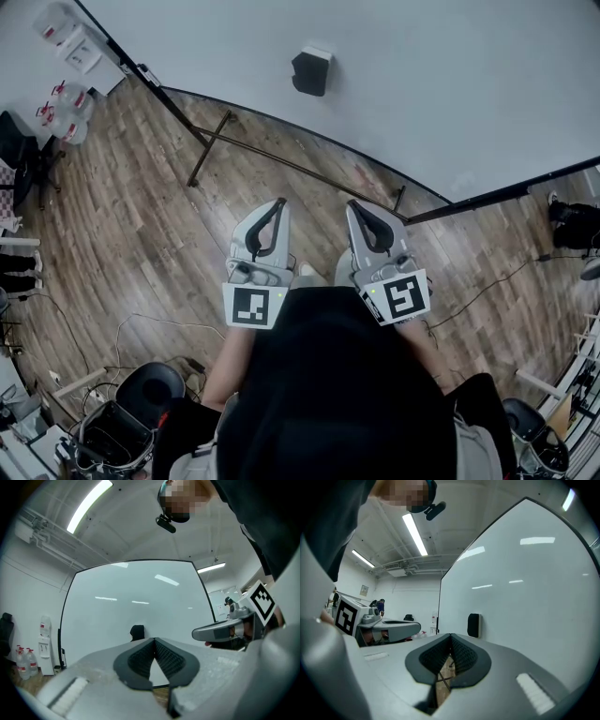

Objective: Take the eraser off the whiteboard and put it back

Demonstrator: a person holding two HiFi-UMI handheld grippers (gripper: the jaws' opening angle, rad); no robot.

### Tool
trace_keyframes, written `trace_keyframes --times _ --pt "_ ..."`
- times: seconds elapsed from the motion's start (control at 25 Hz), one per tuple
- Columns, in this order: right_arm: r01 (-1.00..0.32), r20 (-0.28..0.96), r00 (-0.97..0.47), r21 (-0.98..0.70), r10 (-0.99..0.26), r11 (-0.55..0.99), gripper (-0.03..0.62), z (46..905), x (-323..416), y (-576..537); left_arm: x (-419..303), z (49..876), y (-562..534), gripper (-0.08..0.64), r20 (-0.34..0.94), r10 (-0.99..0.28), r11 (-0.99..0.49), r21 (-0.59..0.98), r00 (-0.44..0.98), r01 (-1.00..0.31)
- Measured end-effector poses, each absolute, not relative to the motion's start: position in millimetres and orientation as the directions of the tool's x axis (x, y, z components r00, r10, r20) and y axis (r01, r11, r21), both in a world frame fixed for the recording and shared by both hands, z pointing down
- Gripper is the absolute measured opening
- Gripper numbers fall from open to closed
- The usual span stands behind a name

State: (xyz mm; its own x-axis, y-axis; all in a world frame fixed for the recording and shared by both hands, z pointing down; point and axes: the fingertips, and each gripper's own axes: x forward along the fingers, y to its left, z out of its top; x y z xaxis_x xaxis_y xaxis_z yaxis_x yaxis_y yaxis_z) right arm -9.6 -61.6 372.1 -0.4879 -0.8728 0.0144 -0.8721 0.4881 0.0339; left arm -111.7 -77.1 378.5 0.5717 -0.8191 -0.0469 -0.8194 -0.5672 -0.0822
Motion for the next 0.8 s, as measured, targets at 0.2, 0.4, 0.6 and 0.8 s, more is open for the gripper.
trace_keyframes --times 0.2,0.4,0.6,0.8 --pt "-0.869 0.007 -0.493 0.033 -0.87 0.493 0.002 367 -11 -53 -116 378 -65 0.002 -0.042 -0.822 -0.563 -0.09 0.568 -0.821" --pt "-0.867 0.002 -0.497 0.039 -0.868 0.496 0.002 367 -12 -47 -118 379 -59 0.002 -0.054 -0.826 -0.556 -0.095 0.562 -0.826" --pt "-0.865 -0.003 -0.501 0.046 -0.865 0.5 0.002 368 -15 -44 -119 384 -54 0.002 -0.034 -0.828 -0.555 -0.083 0.559 -0.828" --pt "-0.864 -0.002 -0.503 0.048 -0.865 0.502 0.002 367 -11 -38 -115 383 -48 0.002 -0.034 -0.83 -0.553 -0.094 0.557 -0.828"
